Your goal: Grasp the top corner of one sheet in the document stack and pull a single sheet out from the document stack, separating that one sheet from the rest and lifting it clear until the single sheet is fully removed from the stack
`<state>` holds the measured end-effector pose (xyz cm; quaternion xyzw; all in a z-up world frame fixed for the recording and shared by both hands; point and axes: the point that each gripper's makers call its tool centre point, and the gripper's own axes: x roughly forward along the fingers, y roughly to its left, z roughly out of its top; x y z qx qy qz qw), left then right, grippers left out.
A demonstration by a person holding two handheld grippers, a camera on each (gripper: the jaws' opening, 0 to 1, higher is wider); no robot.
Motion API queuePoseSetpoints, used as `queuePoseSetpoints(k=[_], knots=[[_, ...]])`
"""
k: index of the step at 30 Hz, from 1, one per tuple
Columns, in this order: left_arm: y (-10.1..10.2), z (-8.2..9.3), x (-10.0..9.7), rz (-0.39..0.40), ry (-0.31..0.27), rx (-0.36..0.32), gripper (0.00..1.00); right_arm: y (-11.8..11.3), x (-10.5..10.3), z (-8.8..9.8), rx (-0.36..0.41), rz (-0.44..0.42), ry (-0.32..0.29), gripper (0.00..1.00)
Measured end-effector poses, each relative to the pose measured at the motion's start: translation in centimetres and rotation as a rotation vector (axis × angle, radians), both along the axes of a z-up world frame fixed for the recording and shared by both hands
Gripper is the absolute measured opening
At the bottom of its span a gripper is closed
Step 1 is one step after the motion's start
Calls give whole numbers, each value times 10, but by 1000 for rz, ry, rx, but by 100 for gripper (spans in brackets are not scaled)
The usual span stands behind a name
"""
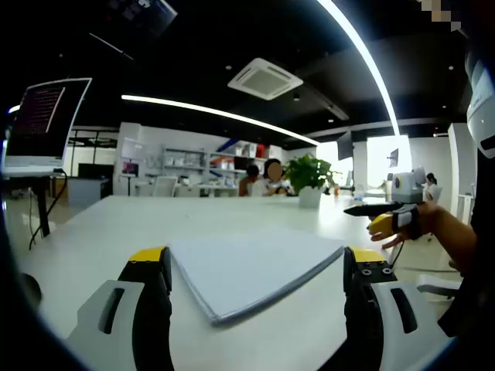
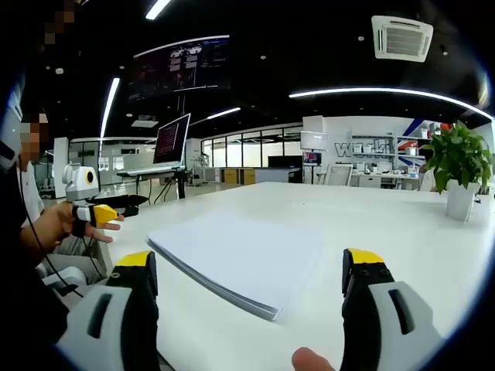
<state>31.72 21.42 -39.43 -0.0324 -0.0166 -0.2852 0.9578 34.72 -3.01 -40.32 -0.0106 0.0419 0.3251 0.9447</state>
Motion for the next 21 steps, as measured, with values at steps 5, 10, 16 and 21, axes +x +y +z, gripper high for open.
queuePoseSetpoints(k=[5, 10, 16, 21], knots=[[2, 2, 1, 16, -10, -12, 93, -1, 0, 3, -18, -11, -16, 98], [-1, 1, 0, 3, -4, -9, 93, 8, -7, 5, -16, 34, -21, 98], [-3, -1, 0, -9, 9, 0, 93, 12, -12, 6, -16, 67, -30, 98], [-17, -1, -2, -70, 29, 91, 97, 11, -19, 2, -20, 84, 15, 98]])
